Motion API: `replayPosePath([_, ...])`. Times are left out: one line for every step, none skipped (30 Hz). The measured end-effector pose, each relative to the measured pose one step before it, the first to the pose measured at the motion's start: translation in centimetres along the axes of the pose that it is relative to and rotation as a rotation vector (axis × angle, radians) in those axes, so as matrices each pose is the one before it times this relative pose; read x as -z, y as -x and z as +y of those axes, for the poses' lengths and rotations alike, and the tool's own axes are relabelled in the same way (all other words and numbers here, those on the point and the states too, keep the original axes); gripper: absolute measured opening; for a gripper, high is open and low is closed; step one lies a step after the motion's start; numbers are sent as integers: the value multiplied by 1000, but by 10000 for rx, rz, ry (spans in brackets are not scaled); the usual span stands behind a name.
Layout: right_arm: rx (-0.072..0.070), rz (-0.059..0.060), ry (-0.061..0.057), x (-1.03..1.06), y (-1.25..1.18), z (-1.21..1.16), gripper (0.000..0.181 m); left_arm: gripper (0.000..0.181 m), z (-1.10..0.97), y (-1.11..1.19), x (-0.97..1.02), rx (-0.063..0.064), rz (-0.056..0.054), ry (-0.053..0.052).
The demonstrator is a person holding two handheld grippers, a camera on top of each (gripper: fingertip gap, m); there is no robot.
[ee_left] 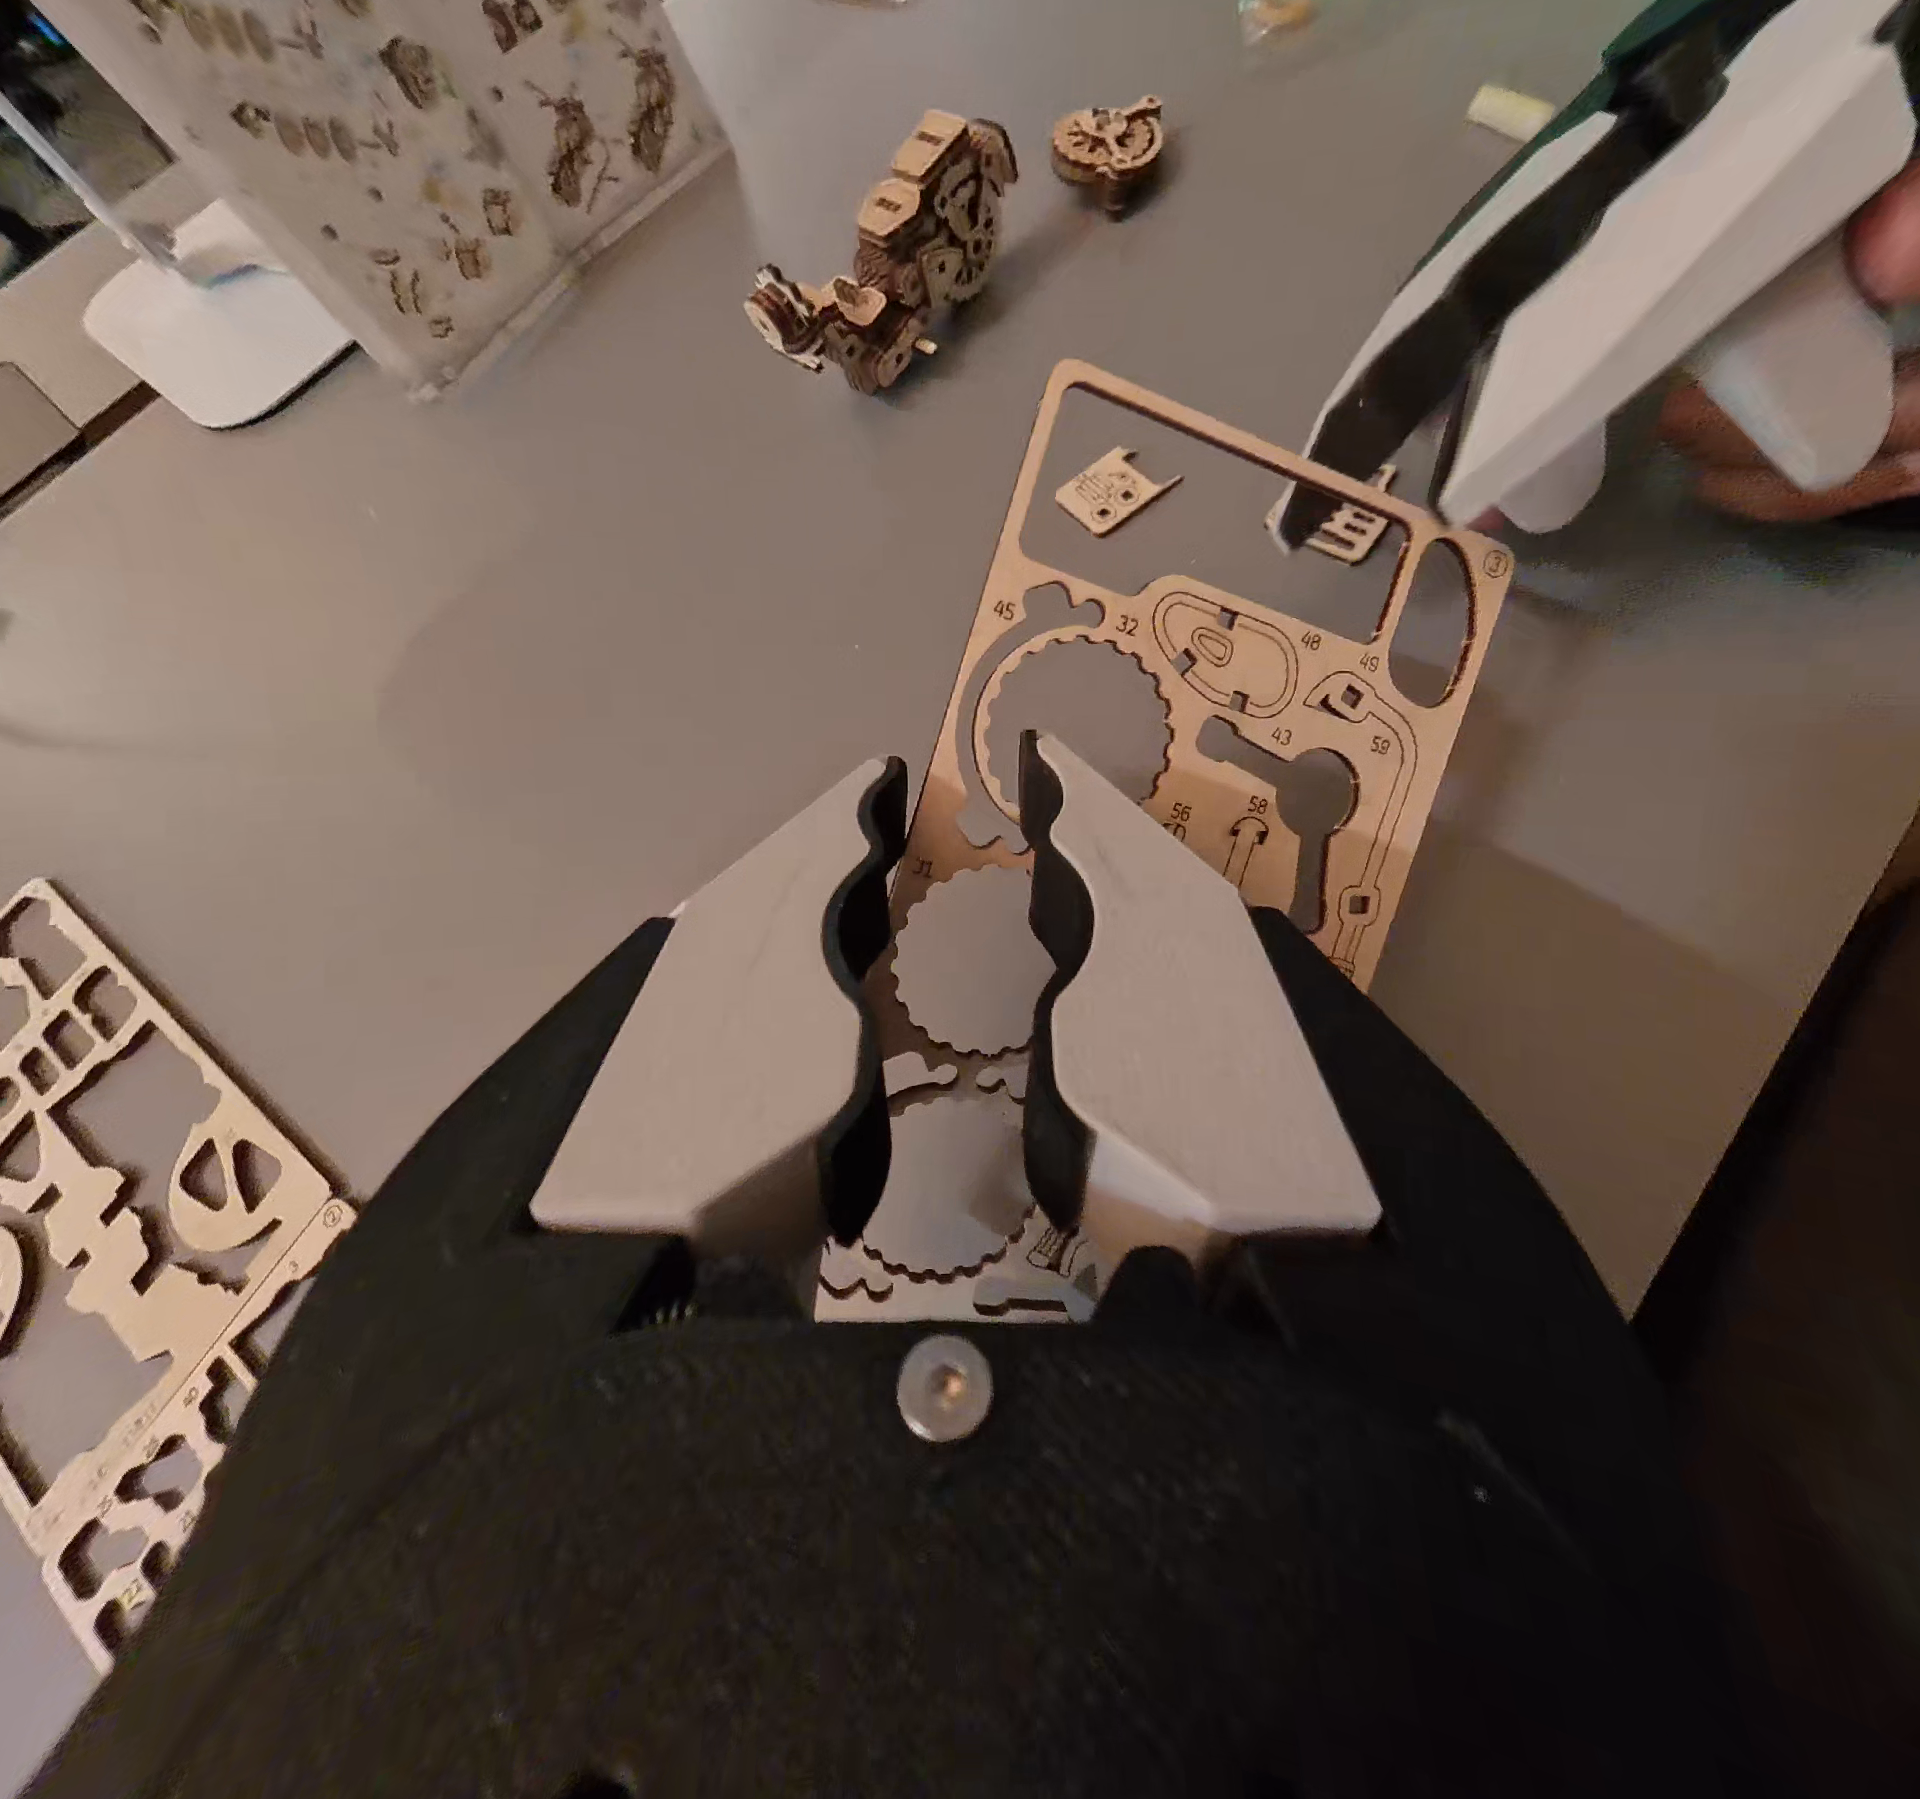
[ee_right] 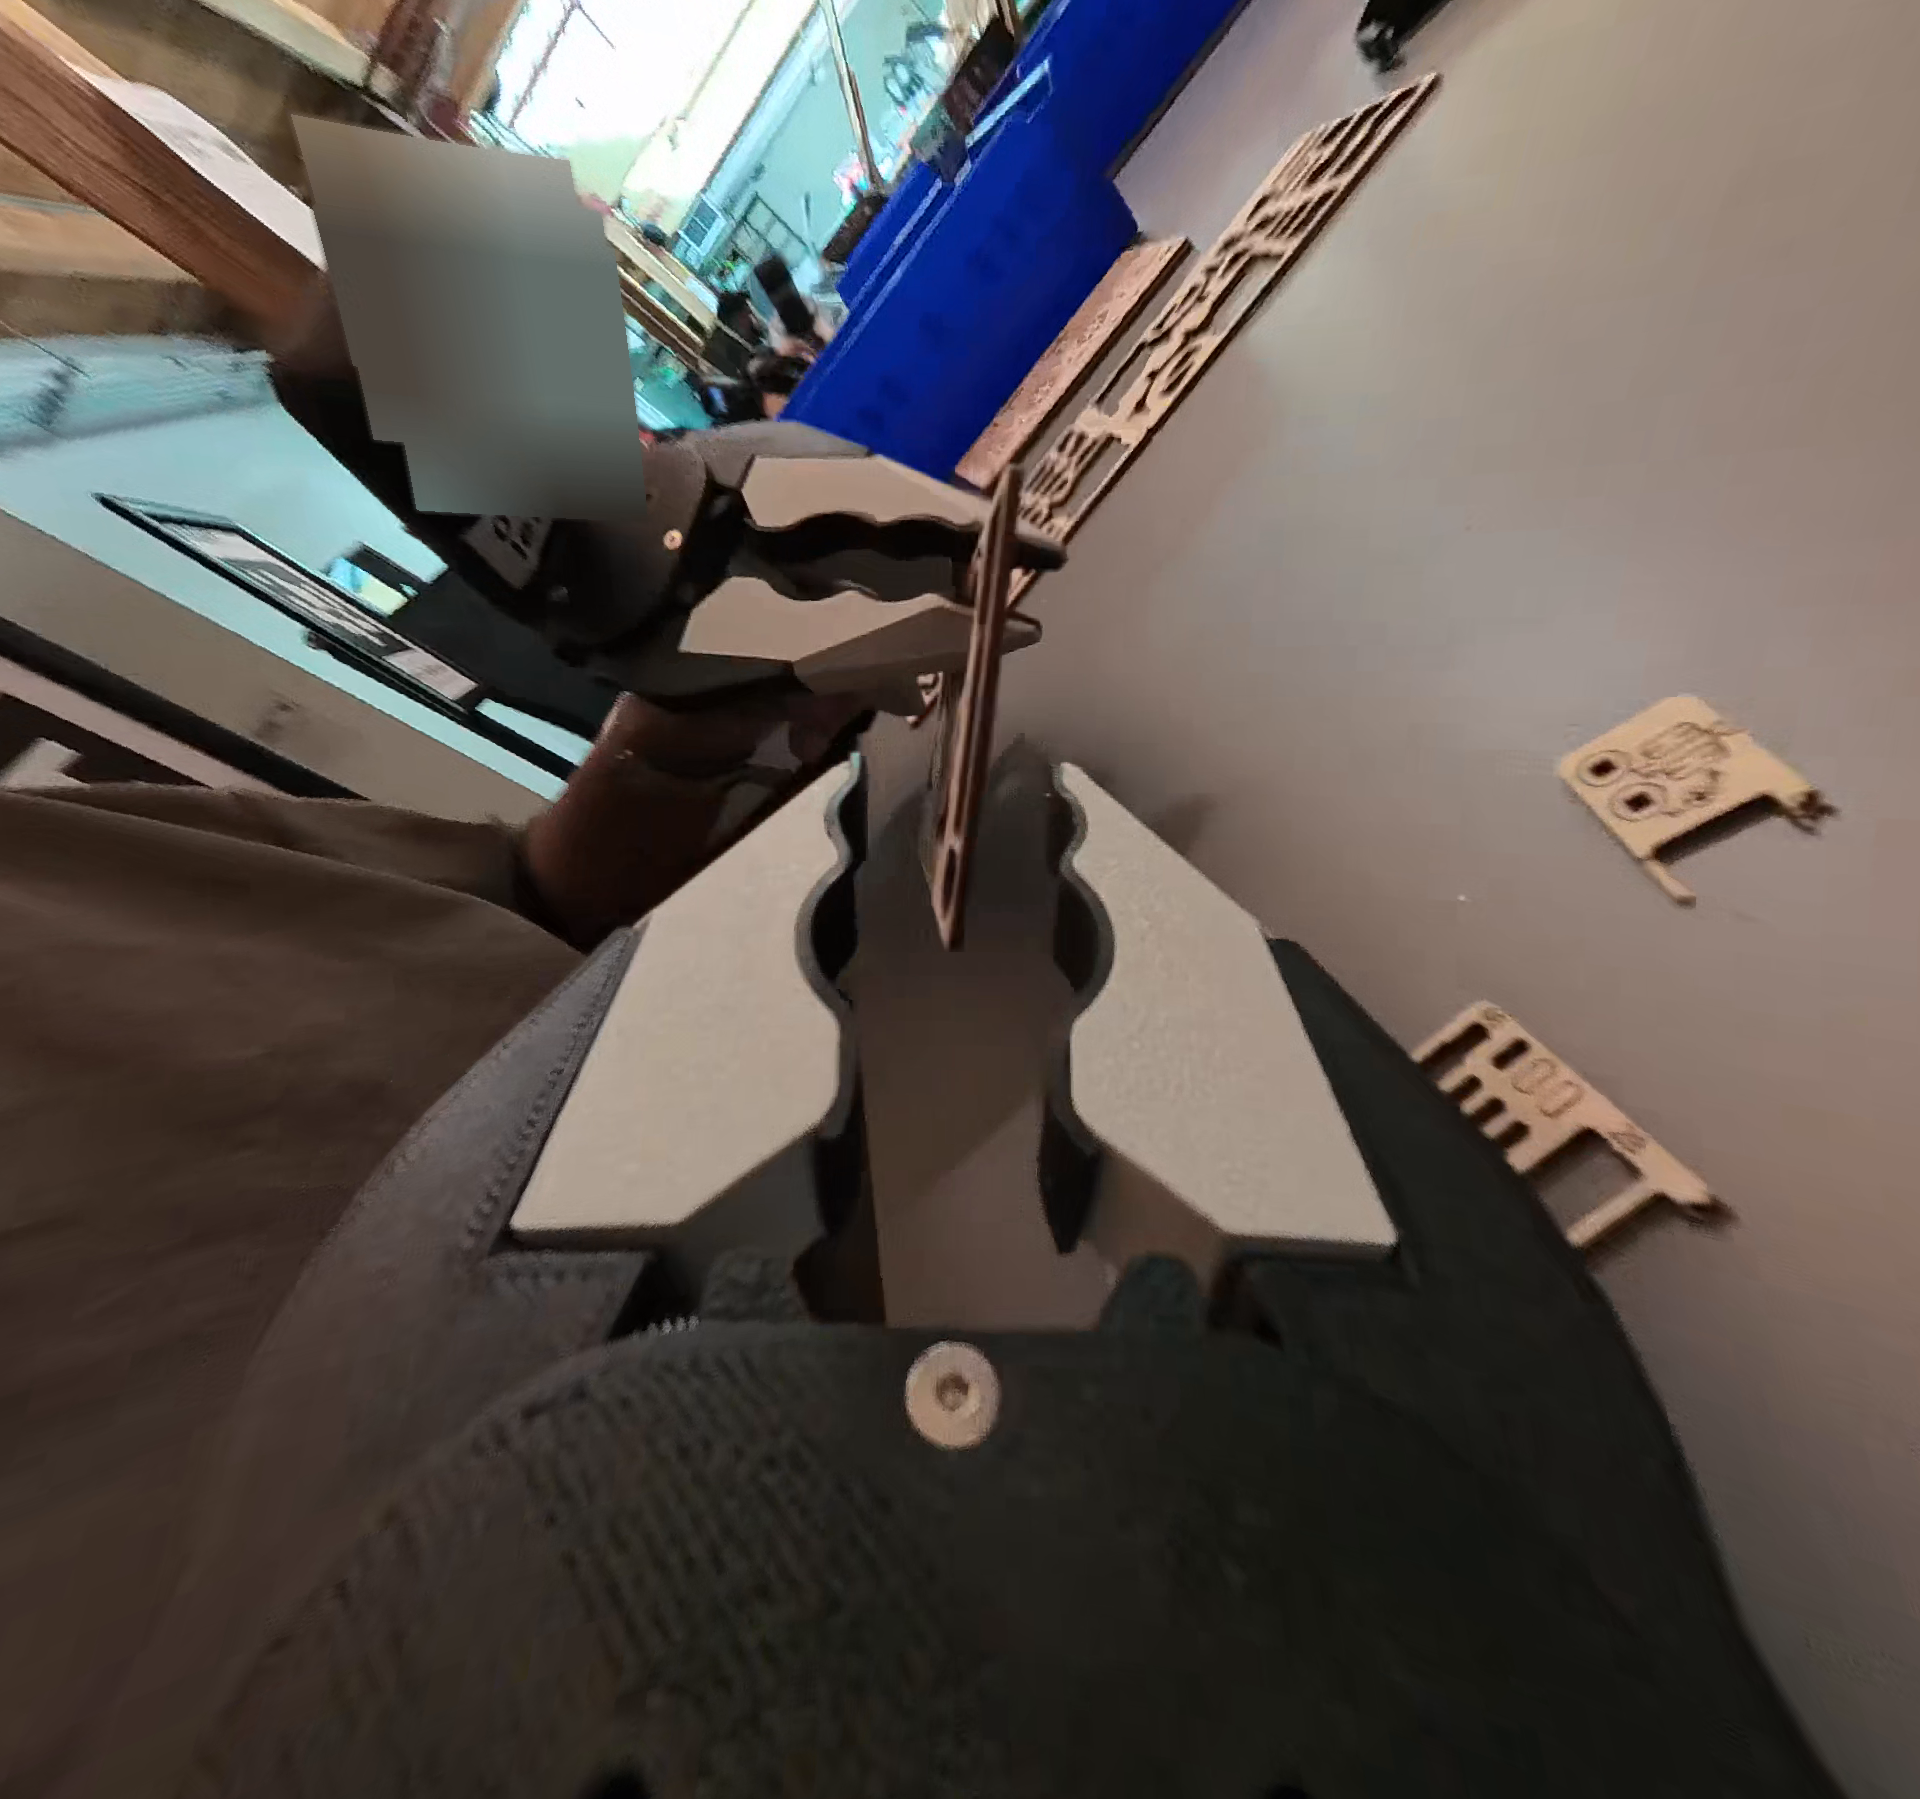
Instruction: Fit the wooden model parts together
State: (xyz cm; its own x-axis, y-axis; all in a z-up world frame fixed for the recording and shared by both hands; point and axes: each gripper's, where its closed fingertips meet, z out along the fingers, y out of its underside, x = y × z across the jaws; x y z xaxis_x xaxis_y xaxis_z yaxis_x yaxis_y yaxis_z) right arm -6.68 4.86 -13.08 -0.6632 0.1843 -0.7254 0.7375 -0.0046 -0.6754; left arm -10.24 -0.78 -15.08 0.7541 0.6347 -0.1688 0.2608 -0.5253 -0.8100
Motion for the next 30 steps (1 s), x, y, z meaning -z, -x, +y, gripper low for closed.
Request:
replayPosePath([157,177,223,-506,25,499,31,22,146,-178,-110,-60,-10,137])
replayPosePath([142,194,209,-461,-63,478,27,22,128,-233,-112,-50,19,125])
replayPosePath([107,162,199,-386,-78,430,23,22,59,-486,-73,-38,186,79])
replayPosePath([72,117,201,-294,-81,390,19,22,1,-605,-36,36,299,65])
replayPosePath([68,69,157,-141,-66,266,11,22,0,-541,-4,86,297,72])
replayPosePath([44,-97,104,-14,127,149,5,21,64,-474,72,30,312,112])
replayPosePath([-62,-277,53,91,317,37,4,22,67,-154,167,-14,169,97])
replayPosePath([-166,-331,15,135,344,-4,3,22,-110,-242,290,20,281,-15])
replayPosePath([-178,-306,-11,164,285,-11,1,27,-189,-252,363,94,331,-61])
replayPosePath([-149,-311,24,144,315,15,1,37,-275,128,420,208,145,-116])
replayPosePath([-94,-253,74,121,263,80,1,43,-304,101,451,245,202,-169])
replayPosePath([-5,-14,82,106,-42,81,1,45,-386,183,446,258,169,-279])
replayPosePath([73,45,115,89,-91,126,1,48,-368,460,415,330,32,-319])
replayPosePath([67,-22,148,67,26,152,1,44,-216,205,355,353,238,-231])
replayPosePath([52,-38,109,58,71,116,1,41,-163,64,310,382,332,-206])
replayPosePath([34,-54,88,20,93,95,1,40,-209,7,270,345,376,-267])
replayPosePath([20,-94,104,-5,131,139,1,36,-207,-30,202,329,397,-309])
replayPosePath([17,-118,130,-58,178,183,1,33,-46,-132,87,315,449,-219])
replayPosePath([24,-124,146,-67,187,205,1,32,252,-360,-6,261,589,-46])
replayPosePath([34,-135,152,-74,215,217,1,27,391,-400,-43,199,627,40])
replayPosePath([33,-137,170,-61,216,239,1,21,311,-482,26,155,690,-40])
replayPosePath([32,-94,188,-41,146,270,0,18,110,-508,140,216,734,-186])
replayPosePath([28,-16,206,-35,3,310,1,16,-12,-624,261,362,845,-235])
replayPosePath([25,82,212,-43,-196,315,1,16,-113,-639,337,469,863,-242])
replayPosePath([28,87,180,-51,-238,248,1,18,-151,-589,311,481,796,-238])
replayPosePath([8,73,100,-57,-252,99,2,26,-54,-414,173,388,600,-131])
replayPosePath([-19,51,5,-32,-216,-63,2,32,180,-62,-89,241,240,58])
replayPosePath([-49,-26,-50,-19,-76,-136,2,38,445,184,-314,-9,-60,256])
replayPosePath([-49,-111,-65,-15,92,-130,1,43,659,268,-510,-215,-245,419])
replayPosePath([-10,-110,-74,3,138,-109,1,49,735,199,-628,-305,-275,483])
